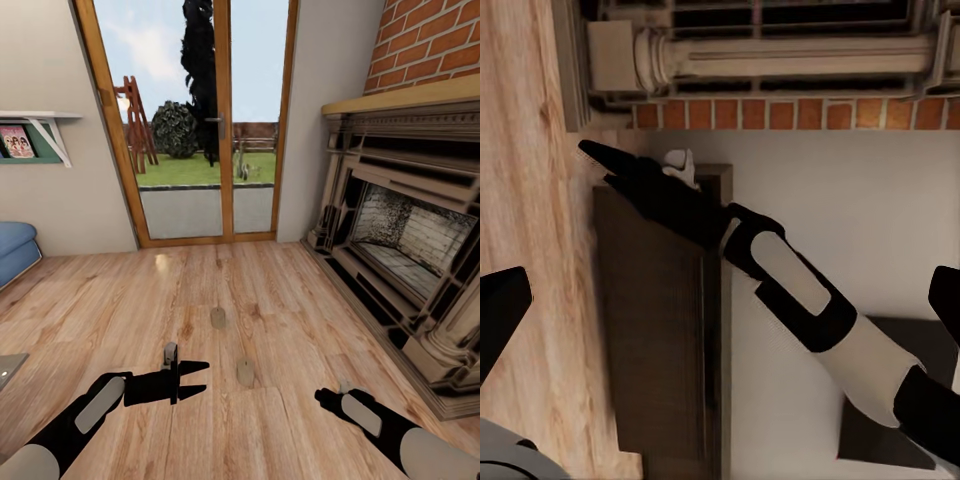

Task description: Place each of the two pumpkins and all three candles from the living room inside a cabinet in the living room (use any cabinet), then make sure every cabinet is closed, and position the cauldron so it is next to a table in the living room.

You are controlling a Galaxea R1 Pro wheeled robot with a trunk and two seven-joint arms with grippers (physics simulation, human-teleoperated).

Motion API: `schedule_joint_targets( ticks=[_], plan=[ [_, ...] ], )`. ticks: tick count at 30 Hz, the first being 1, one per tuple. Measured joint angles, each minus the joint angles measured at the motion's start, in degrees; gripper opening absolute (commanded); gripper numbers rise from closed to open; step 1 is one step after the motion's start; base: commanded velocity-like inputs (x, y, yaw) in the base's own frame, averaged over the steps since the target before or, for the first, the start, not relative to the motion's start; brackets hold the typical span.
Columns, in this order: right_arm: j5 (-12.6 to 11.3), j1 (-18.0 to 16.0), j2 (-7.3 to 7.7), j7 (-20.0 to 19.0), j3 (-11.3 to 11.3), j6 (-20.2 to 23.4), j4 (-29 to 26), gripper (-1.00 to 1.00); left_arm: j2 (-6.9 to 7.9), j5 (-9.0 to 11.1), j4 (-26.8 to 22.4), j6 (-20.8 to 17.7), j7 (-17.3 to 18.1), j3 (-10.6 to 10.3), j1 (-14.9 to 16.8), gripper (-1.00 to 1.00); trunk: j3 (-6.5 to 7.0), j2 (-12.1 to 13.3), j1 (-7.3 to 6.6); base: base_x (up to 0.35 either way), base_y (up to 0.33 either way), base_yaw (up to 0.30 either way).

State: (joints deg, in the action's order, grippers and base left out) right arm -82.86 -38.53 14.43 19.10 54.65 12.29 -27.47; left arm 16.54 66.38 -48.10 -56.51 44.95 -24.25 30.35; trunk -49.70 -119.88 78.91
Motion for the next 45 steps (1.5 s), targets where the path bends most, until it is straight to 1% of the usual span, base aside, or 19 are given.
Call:
schedule_joint_targets(
  ticks=[2,4,8,11,14,16,17,19,21,24,28,34,37,38,39,41,43,44,45],
  plan=[
    [1.59,-0.13,-0.1,1.67,-0.05,0.34,-1.18,1.0,0.03,-0.03,0.0,0.0,-0.2,-0.01,0.0,1.0,0.0,0.0,0.0,0.0,0.0,0.0],
    [2.28,-0.19,-0.11,2.31,-0.09,0.48,-1.81,1.0,0.22,-0.02,0.0,-0.01,-1.1,0.03,0.0,1.0,0.0,0.0,0.0,0.0,0.0,0.0],
    [2.66,-0.23,-0.11,2.73,-0.22,0.65,-2.25,1.0,1.23,0.15,0.0,-0.05,-3.44,0.1,-0.01,1.0,0.0,0.0,0.0,0.0,0.0,0.0],
    [2.67,-0.24,-0.07,2.87,-0.3,0.73,-2.33,1.0,1.6,0.21,0.0,-0.07,-4.98,0.16,0.0,1.0,0.0,0.0,0.0,0.0,0.0,0.0],
    [2.73,-0.24,-0.11,2.91,-0.27,0.96,-2.37,1.0,1.73,0.28,0.25,-0.01,-9.12,0.26,0.0,1.0,0.0,0.0,0.0,0.0,0.0,0.0],
    [2.75,-0.24,-0.09,2.98,-0.12,1.07,-2.41,1.0,1.84,0.39,0.51,-0.02,-14.47,1.06,0.0,1.0,0.0,0.0,0.0,0.0,0.0,0.0],
    [2.81,-0.24,-0.12,3.01,0.15,1.12,-2.47,1.0,1.91,0.49,0.61,-0.06,-22.36,4.49,0.01,1.0,0.0,0.0,0.0,0.0,0.0,0.0],
    [2.84,-0.22,-0.15,3.02,0.28,1.14,-2.5,1.0,1.9,0.63,0.64,-0.1,-26.19,6.8,0.01,1.0,0.0,0.0,0.0,0.0,0.0,0.0],
    [2.88,-0.23,-0.13,3.02,0.33,1.14,-2.51,1.0,1.88,0.62,0.63,-0.11,-28.71,7.84,0.01,1.0,0.0,0.0,0.0,0.0,0.0,0.0],
    [2.97,-0.24,-0.15,3.02,0.35,1.15,-2.56,1.0,1.82,0.6,0.63,-0.1,-31.95,8.44,0.01,1.0,0.0,0.0,0.0,0.0,0.0,0.0],
    [3.02,-0.24,-0.17,3.02,0.36,1.15,-2.56,1.0,1.45,0.55,0.63,-0.01,-35.18,8.25,0.01,1.0,0.0,0.0,0.0,0.0,0.0,0.0],
    [3.02,-0.22,-0.3,2.94,0.4,1.05,-2.6,1.0,1.5,0.38,0.64,0.33,-40.2,8.5,0.01,1.0,0.0,0.0,-0.02,0.148,0.0,0.0],
    [3.14,-0.24,-1.37,2.99,0.44,1.08,-2.61,1.0,1.49,0.05,0.66,0.96,-43.1,8.49,0.02,1.0,0.0,0.0,-0.03,0.29,0.0,0.0],
    [3.52,-0.24,-1.86,3.0,0.45,1.1,-2.58,1.0,1.5,-0.07,0.66,1.11,-44.18,8.49,0.02,1.0,0.0,0.0,-0.03,0.213,0.0,0.0],
    [4.34,-0.24,-2.42,3.04,0.43,1.11,-2.54,1.0,1.5,-0.26,0.67,1.2,-45.37,8.47,0.02,1.0,0.0,0.0,-0.02,0.14,0.0,0.0],
    [6.91,-0.24,-3.8,3.18,0.39,1.2,-2.35,1.0,1.41,-0.95,0.44,1.29,-48.09,8.52,0.02,1.0,0.0,0.0,-0.01,0.073,0.0,0.0],
    [9.48,-0.24,-5.61,3.77,0.18,1.68,-2.19,1.0,1.29,-1.48,0.31,1.39,-50.7,8.61,0.03,1.0,0.0,0.0,0.0,0.03,0.0,0.0],
    [10.31,-0.27,-6.54,4.31,0.12,2.13,-2.12,1.0,1.24,-1.56,0.26,1.58,-51.74,8.63,0.02,1.0,0.0,0.0,0.0,0.012,0.0,0.0],
    [11.01,-0.34,-7.8,5.45,0.06,2.9,-2.06,1.0,1.21,-1.64,0.23,2.16,-52.69,8.63,0.03,1.0,0.0,0.0,0.0,0.013,0.008,0.0]
  ],
)
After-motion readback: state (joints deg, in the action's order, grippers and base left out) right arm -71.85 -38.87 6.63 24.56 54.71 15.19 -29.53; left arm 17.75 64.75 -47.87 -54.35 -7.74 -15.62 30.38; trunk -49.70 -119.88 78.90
